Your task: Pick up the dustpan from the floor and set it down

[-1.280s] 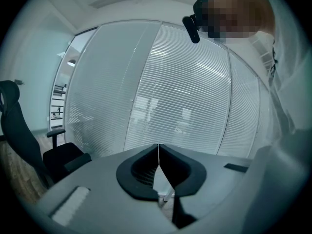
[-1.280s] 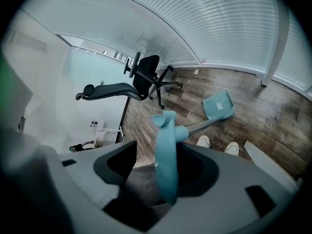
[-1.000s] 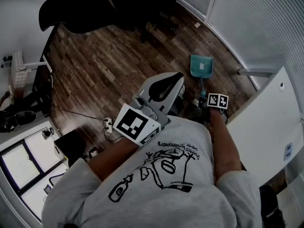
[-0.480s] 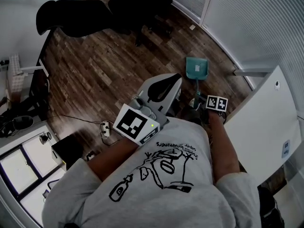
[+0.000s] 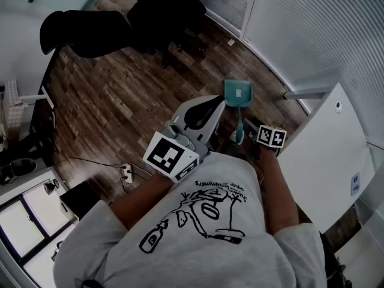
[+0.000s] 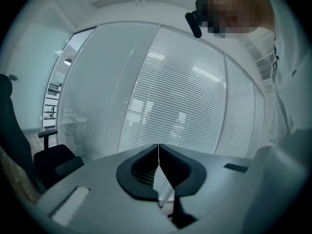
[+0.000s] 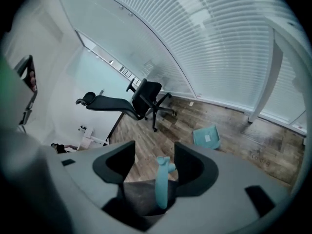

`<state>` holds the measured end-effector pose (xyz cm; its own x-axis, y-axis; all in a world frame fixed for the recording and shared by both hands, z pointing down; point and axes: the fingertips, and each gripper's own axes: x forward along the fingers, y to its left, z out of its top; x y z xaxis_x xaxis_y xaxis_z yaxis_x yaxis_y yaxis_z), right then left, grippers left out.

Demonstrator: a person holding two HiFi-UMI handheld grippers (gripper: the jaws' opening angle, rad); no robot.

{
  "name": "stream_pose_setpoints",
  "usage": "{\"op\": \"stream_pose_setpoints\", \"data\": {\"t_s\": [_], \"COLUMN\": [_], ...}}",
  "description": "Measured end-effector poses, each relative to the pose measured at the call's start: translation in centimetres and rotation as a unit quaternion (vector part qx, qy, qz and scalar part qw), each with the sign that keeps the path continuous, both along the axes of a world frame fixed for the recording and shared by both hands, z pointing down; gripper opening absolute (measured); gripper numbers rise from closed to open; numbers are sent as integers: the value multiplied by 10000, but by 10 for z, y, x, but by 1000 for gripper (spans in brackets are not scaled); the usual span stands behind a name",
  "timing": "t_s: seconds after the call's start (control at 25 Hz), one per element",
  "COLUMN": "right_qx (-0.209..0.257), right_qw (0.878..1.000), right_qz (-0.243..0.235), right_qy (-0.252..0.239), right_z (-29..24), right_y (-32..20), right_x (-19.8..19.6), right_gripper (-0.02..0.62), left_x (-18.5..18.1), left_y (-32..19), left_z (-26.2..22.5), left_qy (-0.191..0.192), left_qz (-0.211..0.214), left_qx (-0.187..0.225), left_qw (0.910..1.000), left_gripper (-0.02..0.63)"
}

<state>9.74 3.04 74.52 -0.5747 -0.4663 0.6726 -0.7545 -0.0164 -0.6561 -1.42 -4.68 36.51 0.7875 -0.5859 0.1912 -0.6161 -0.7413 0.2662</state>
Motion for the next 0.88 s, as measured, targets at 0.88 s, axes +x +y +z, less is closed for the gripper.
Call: {"op": "stream_pose_setpoints", "data": {"t_s": [0.88], "right_qx": [3208], "right_qw": [9299], "right_qz": [34], "right_qy": [1800], "right_z": [-279], "right_y": [-52], "right_x": [31], "right_gripper": [138], "left_x": [28], "left_y": [-15], "left_z": [-8], "left_qy": [143], "left_qz": [202], "left_qx": [121], "left_qw": [9996], "left_gripper": [2]}}
